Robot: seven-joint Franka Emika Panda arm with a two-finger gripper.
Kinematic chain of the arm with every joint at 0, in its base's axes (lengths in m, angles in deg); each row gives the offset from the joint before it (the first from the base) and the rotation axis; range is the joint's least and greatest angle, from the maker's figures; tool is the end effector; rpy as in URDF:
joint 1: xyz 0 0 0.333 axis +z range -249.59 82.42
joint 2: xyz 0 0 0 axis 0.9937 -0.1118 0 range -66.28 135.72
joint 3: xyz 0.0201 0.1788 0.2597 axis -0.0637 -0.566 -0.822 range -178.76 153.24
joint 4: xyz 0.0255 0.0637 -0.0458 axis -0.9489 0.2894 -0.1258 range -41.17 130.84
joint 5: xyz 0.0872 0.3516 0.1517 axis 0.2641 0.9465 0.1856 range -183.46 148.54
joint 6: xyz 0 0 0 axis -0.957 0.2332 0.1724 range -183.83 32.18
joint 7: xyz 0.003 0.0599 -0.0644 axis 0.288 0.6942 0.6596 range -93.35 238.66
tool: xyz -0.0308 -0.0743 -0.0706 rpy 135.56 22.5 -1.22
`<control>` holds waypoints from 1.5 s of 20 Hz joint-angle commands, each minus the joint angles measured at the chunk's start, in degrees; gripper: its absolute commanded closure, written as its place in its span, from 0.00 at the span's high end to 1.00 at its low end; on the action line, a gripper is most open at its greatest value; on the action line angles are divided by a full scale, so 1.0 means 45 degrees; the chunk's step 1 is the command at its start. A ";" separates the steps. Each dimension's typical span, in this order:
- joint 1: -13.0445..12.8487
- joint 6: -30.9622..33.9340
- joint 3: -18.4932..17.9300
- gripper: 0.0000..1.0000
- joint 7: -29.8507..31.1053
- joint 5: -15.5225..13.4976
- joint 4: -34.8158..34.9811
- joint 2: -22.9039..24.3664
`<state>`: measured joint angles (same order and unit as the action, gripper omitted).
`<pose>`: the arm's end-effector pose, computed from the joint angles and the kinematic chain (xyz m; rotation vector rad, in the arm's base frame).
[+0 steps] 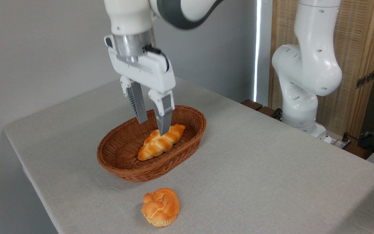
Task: Put bread into the basket
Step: 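Open the gripper to release the roll and raise it away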
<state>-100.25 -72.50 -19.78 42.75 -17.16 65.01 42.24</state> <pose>0.5164 -0.0845 0.5475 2.9478 -1.0635 0.0291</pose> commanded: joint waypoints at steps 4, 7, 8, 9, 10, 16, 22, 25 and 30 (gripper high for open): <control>0.1358 0.1144 0.0134 1.00 0.0025 0.0128 -0.2779 -0.1200; 0.1961 0.1202 0.0385 1.00 -0.0304 0.0089 -0.3389 -0.1515; 0.2564 0.1260 0.0852 1.00 -0.0675 -0.0028 -0.3390 -0.1457; 0.3053 0.1358 0.1262 1.00 -0.0872 -0.0261 -0.3506 -0.1457; 0.3155 0.1378 0.1363 1.00 -0.0854 -0.0476 -0.3681 -0.1515; 0.3098 0.1847 0.1833 1.00 -0.1069 -0.0595 -0.3702 -0.1535; 0.3058 0.2021 0.2087 1.00 -0.1147 -0.0849 -0.3624 -0.1594; 0.3058 0.2179 0.2028 1.00 -0.1264 -0.0849 -0.3643 -0.1574; 0.3058 0.2160 0.1989 1.00 -0.1245 -0.0849 -0.3624 -0.1554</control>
<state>-86.64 -64.53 -10.32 38.22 -19.85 49.82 35.36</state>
